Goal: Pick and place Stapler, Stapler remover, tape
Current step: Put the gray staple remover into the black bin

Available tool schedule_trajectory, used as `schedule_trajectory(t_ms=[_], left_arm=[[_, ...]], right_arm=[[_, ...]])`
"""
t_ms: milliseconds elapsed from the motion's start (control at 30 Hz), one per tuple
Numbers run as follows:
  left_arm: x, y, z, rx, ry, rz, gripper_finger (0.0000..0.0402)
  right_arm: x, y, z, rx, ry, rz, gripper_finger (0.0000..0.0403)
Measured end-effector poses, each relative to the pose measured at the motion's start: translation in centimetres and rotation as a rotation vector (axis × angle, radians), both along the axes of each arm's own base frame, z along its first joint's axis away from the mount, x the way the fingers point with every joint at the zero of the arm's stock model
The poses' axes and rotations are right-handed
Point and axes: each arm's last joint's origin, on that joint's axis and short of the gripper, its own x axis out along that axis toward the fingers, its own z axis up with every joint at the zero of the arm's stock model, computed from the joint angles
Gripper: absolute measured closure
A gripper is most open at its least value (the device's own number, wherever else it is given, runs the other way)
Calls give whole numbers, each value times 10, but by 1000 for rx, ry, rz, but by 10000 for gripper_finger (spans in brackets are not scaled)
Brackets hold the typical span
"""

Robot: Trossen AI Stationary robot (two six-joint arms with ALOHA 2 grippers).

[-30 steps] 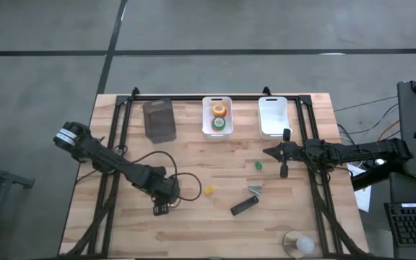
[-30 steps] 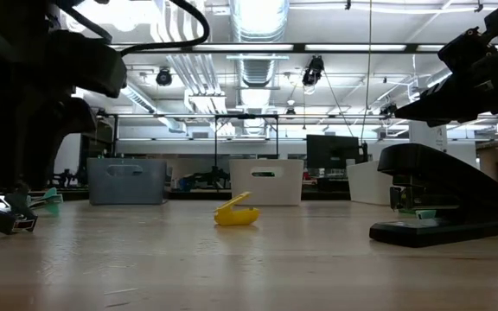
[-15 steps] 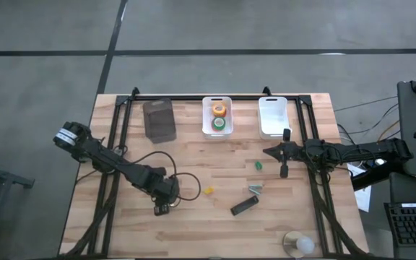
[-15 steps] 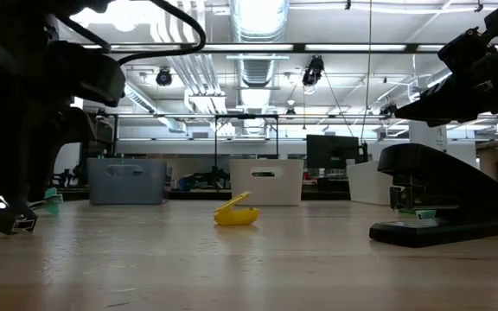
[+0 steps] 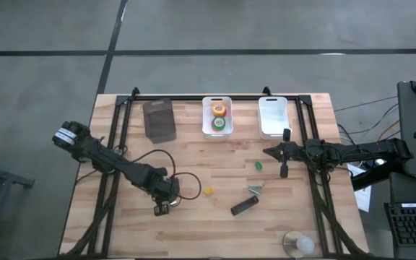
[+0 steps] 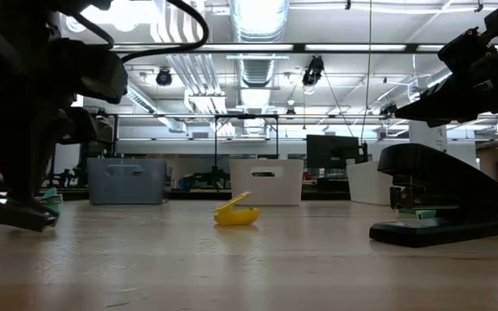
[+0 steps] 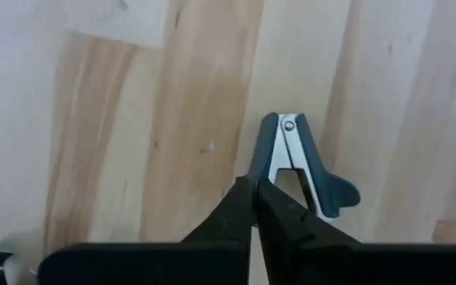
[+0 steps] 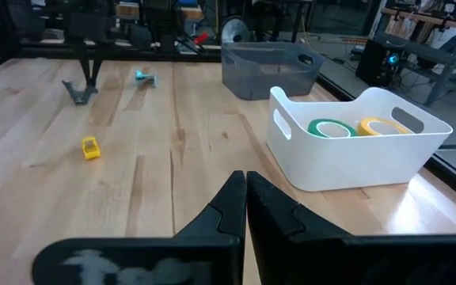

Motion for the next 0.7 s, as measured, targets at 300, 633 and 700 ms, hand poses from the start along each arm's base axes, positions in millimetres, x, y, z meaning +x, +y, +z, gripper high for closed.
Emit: schedule_trajectory(t_ms=[300,633,700], left_arm=[[6,13,26,85,-106,-9,395],[-9,54,61,548,-154,119,391],[-14,63,69,631,-177,169,394]], right_arm=[[0,0,0,-4,1,1,394],[0,0,0,-8,2,2,394],[0,0,0,-5,1,1,394]])
